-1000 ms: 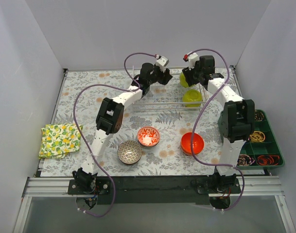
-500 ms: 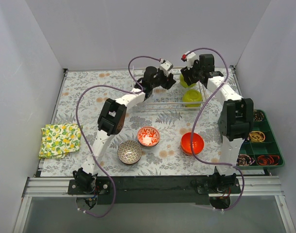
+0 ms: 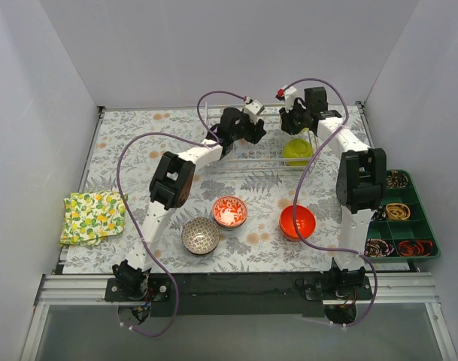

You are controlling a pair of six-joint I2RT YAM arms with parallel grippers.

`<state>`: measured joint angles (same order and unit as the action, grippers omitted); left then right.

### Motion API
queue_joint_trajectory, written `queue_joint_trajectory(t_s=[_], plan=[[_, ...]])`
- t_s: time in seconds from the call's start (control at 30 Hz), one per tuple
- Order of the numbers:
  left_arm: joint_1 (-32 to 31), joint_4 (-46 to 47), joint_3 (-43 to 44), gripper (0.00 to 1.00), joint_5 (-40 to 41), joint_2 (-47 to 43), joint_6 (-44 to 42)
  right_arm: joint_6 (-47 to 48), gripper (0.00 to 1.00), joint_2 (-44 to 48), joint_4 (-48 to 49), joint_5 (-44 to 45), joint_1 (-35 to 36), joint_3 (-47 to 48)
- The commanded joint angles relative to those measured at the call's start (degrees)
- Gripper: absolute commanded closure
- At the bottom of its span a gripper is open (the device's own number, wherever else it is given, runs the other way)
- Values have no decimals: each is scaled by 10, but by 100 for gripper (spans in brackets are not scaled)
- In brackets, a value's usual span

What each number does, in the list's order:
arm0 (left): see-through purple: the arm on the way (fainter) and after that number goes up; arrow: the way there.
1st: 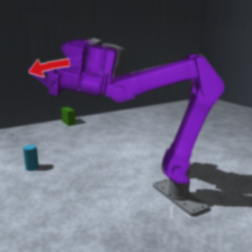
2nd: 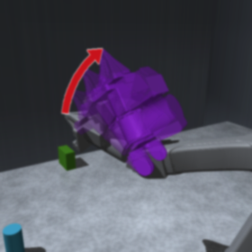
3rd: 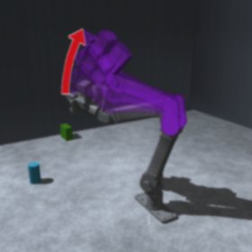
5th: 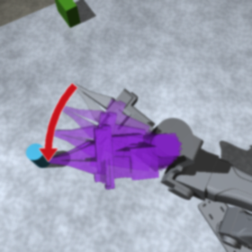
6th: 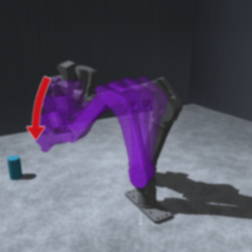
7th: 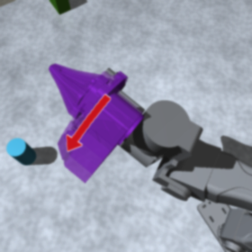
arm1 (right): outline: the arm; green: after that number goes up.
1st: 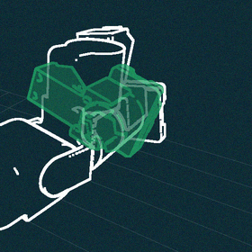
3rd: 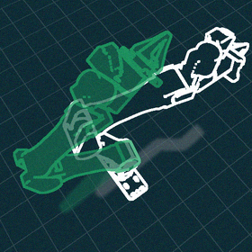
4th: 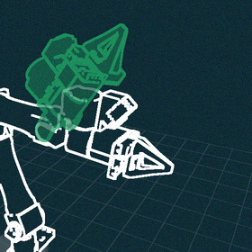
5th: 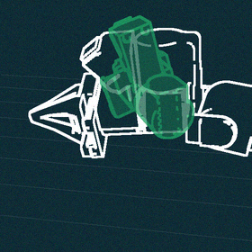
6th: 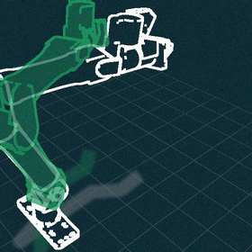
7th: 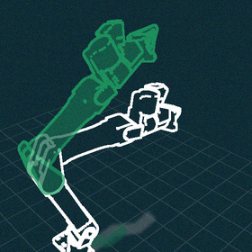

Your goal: Load the bowls into the dish rack

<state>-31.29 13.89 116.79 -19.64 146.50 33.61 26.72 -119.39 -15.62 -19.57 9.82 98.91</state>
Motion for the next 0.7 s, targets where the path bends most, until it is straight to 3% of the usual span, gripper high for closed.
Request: queue_joint_trajectory(t_s=[0.0, 0.13, 0.37, 0.43, 0.57, 0.67], plan=[[3, 1, -16, 53, 13, -82, -15, -6, 80, 14, 0, -42, -2, 36], [5, 0, -37, 53, 12, -102, -15, -28, 97, 34, 3, -74, -2, 55], [10, -2, -58, 52, 40, -140, -17, -196, 99, 75, 73, -171, -11, 39], [10, -6, -59, 52, 48, -143, -15, -332, 99, 85, 142, -241, -25, -2], [11, -13, -57, 47, 57, -146, -11, -625, 99, 115, 432, -308, -45, -128], [11, -37, -45, 41, 58, -140, -12, -711, 99, 110, 521, -317, -49, -186]])
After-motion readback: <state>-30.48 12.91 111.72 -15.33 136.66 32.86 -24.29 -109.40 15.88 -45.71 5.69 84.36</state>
